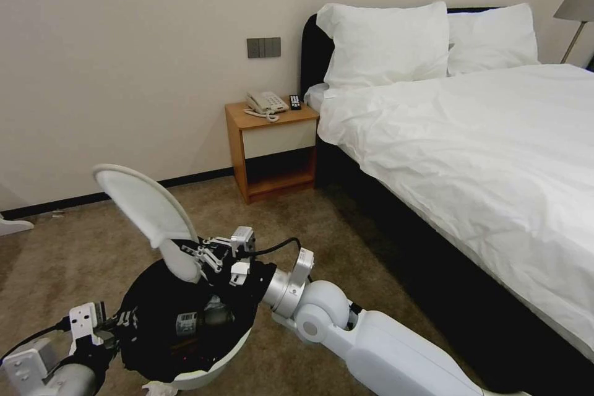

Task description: Pick up the trash bin, then pick up the garbage from the floor and place it into the trash bin.

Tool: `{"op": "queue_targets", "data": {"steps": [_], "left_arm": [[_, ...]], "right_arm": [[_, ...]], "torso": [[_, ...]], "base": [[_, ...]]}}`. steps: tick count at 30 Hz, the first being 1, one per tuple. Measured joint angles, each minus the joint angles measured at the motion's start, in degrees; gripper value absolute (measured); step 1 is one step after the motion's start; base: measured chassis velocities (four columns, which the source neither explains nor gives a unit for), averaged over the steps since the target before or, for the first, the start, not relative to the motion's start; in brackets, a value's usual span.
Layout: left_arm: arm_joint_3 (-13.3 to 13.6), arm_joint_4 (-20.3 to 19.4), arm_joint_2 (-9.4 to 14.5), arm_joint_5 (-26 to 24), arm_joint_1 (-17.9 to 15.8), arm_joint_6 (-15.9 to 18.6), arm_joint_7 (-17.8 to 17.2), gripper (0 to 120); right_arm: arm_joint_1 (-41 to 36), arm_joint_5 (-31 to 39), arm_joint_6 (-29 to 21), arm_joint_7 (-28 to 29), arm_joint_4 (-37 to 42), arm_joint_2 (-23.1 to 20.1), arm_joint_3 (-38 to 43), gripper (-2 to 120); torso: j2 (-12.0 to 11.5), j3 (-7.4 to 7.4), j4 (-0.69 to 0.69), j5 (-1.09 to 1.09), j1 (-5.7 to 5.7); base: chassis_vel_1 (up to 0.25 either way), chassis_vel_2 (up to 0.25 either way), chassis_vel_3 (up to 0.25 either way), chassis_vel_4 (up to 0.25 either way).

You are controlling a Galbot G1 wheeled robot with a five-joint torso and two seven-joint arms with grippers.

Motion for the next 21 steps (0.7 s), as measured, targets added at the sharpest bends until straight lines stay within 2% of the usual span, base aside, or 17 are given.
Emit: {"op": "queue_targets", "data": {"steps": [21], "left_arm": [[-0.11, -0.29, 0.09, -0.55, 0.37, 0.01, 0.14, 4]], "right_arm": [[-0.84, -2.07, -0.12, 1.19, -5.32, 0.71, -2.20, 1]], "torso": [[0.00, 0.00, 0.00, 0.00, 0.00]], "base": [[0.000, 0.000, 0.000, 0.000]]}}
